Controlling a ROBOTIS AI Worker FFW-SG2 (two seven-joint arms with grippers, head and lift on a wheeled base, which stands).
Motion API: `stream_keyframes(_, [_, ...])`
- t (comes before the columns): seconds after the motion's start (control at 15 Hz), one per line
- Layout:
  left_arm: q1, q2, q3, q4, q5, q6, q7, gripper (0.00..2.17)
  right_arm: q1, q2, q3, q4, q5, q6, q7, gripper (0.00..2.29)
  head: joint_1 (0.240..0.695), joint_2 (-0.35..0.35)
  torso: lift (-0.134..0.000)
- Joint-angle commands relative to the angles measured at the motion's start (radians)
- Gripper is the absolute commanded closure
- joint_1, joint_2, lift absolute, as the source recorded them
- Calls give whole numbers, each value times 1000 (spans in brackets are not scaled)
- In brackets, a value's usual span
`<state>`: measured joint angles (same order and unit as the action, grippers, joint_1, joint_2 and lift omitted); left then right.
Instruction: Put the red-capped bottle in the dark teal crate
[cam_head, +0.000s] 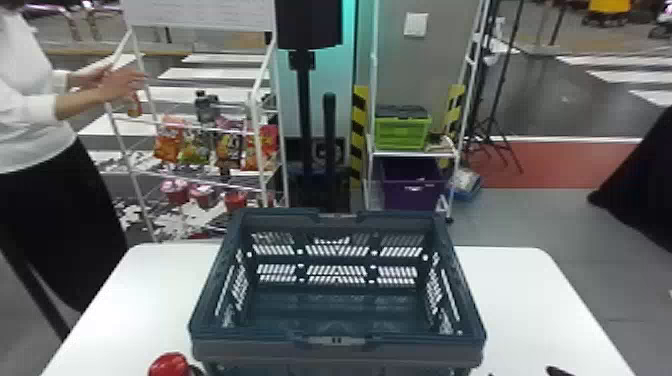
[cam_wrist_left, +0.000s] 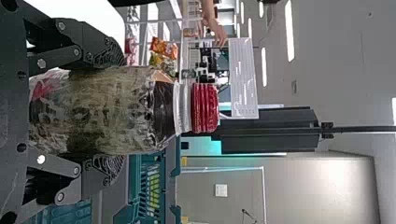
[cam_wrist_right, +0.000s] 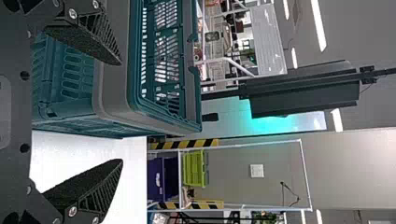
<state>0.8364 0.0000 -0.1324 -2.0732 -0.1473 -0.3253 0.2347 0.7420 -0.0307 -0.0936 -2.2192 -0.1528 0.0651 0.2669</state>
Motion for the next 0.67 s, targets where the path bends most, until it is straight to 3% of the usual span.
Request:
stream_keyframes(0.0, [3, 0, 0, -18, 0, 6, 0, 2148, 2, 0, 0, 0, -1, 2, 0, 147, 499, 0, 0])
stream_keyframes(0.2, [0, 8, 16, -111, -2, 88, -9, 2148, 5, -2, -2, -4, -2, 2, 0, 147, 499, 0, 0])
stream_keyframes(0.53, [-140, 34, 45, -317, -5, 484, -54, 2148, 17, -2, -12, -4, -2, 2, 0, 147, 499, 0, 0])
stream_keyframes(0.6, [-183, 55, 45, -347, 0, 579, -55, 2148, 19, -2, -12, -4, -2, 2, 0, 147, 499, 0, 0])
